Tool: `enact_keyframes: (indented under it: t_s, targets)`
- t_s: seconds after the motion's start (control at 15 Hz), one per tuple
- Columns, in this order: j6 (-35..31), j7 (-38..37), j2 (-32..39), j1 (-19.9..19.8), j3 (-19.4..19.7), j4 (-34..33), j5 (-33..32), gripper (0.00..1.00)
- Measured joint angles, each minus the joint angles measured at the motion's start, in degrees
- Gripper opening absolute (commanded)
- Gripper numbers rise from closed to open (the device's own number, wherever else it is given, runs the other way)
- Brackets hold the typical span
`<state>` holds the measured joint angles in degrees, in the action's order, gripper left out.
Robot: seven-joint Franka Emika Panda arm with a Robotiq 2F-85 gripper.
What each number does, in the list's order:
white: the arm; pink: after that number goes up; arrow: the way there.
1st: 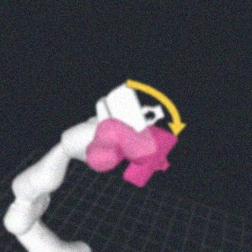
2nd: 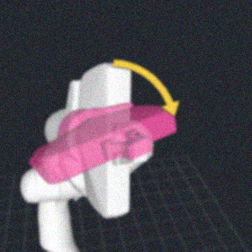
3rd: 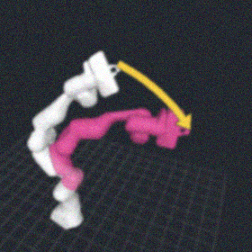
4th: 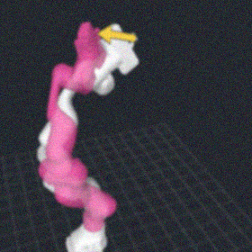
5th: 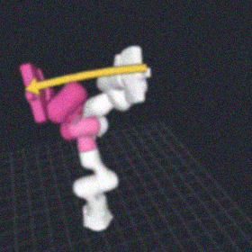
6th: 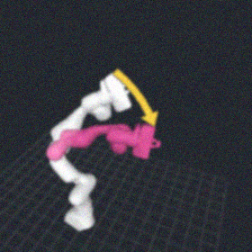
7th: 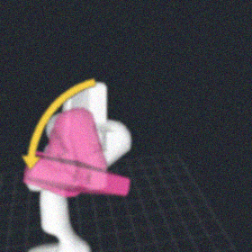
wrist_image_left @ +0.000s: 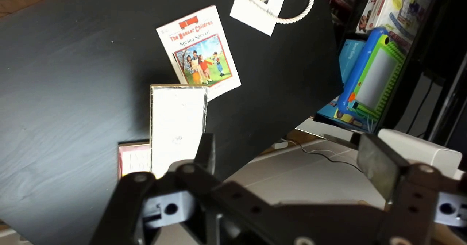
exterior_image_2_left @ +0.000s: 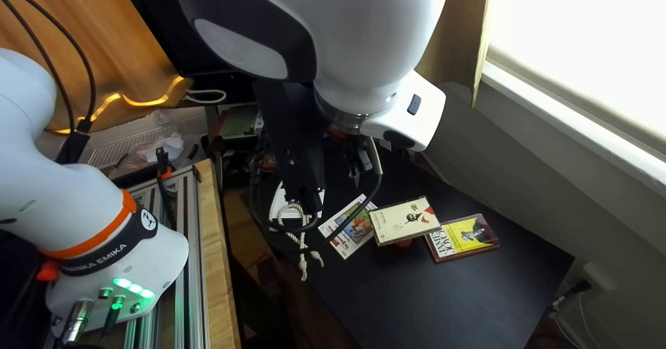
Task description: Remove the book from on top of the orange cup, put it on the table and then put the orange cup on the same book
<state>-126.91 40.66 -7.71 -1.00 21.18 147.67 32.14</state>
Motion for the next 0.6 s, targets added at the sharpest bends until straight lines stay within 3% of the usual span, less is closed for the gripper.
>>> enact_keyframes:
  t_s: [0.27,0.47,0.6]
  targets:
    - [0.0,0.0,0.0,-0.5,-0.5,-0.1,0.0,1.0]
    - [-0.2,-1.1,1.2,-3.3,-1.6,-0.6,-0.1,1.0]
    - [-3.9,-1.4,3.8,-5.3,-1.6,-1.1,0.2,1.0]
